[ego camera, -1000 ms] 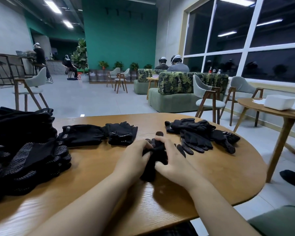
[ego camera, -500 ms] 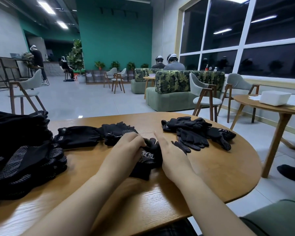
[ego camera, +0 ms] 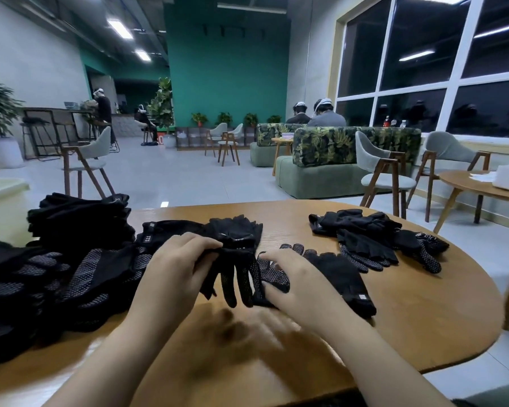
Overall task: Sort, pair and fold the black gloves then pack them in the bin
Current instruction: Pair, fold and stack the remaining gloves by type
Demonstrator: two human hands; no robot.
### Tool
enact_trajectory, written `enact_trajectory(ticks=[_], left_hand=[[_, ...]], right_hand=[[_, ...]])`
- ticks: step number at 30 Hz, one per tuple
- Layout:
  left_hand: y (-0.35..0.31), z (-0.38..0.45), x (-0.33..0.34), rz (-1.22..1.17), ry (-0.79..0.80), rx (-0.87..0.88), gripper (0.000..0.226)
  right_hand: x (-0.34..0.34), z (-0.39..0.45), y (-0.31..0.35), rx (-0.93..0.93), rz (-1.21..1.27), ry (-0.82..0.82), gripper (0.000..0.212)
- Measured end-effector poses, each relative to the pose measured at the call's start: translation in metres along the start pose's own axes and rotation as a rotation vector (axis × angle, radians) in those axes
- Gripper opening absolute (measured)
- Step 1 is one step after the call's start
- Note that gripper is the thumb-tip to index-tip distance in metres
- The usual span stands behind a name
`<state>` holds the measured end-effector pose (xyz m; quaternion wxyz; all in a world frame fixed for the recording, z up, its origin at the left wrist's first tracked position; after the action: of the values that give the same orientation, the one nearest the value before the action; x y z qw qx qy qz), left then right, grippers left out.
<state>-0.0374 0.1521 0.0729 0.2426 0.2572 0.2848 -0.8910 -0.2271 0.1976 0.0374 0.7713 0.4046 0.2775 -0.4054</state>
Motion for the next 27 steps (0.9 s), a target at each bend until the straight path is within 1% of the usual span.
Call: enact_trajectory(ticks=[1,3,8,11,13,15,16,19,22,25,27], left_hand=[[0.001,0.0,-0.002,0.003,0.014,-0.018,0.025],[0.004,0.0,-0.005,0.006,0.045,-0.055,0.026],[0.019,0.002,-0.005,-0.004,0.182,-0.212,0.016],[0.026,0.0,-0.003,-0.08,0.227,-0.322,0.019],[0.031,-0.003,-0.001,-0.14,0.226,-0.379,0.019],[0.035,-0.007,0.002,-0.199,0.225,-0.425,0.018],[0.036,-0.008,0.003,-0.224,0.221,-0.439,0.018],[0.039,-0.012,0.004,-0.278,0.207,-0.451,0.02],[0.041,-0.016,0.002,-0.342,0.193,-0.457,0.018],[0.047,-0.022,-0.005,-0.375,0.173,-0.484,0.018],[0.052,-0.026,-0.01,-0.373,0.165,-0.486,0.025]], right_hand=[[0.005,0.001,0.008,-0.023,0.059,0.017,0.044],[0.013,0.004,0.024,-0.055,0.101,0.016,0.047],[0.013,0.01,0.042,-0.072,0.153,-0.136,0.051],[0.017,0.014,0.049,-0.128,0.076,-0.162,0.049],[0.025,0.016,0.049,-0.179,-0.044,-0.082,0.046],[0.036,0.019,0.049,-0.183,-0.111,0.025,0.049],[0.038,0.021,0.05,-0.177,-0.13,0.033,0.049],[0.04,0.026,0.053,-0.175,-0.136,-0.034,0.037],[0.042,0.031,0.053,-0.142,-0.05,-0.014,0.023],[0.04,0.033,0.049,-0.112,0.025,-0.057,0.022],[0.038,0.034,0.046,-0.093,0.063,-0.096,0.018]])
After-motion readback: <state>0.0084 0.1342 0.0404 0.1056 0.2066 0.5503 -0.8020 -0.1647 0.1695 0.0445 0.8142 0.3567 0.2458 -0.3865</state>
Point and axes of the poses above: each hand's wrist, its own z-axis towards the middle knuckle, its own x-axis out of the palm, y = z × x, the point moved 4 cm from there along z, towards the middle knuckle, and after that the axes turned 5 degrees about -x, right-handed, at the moved point
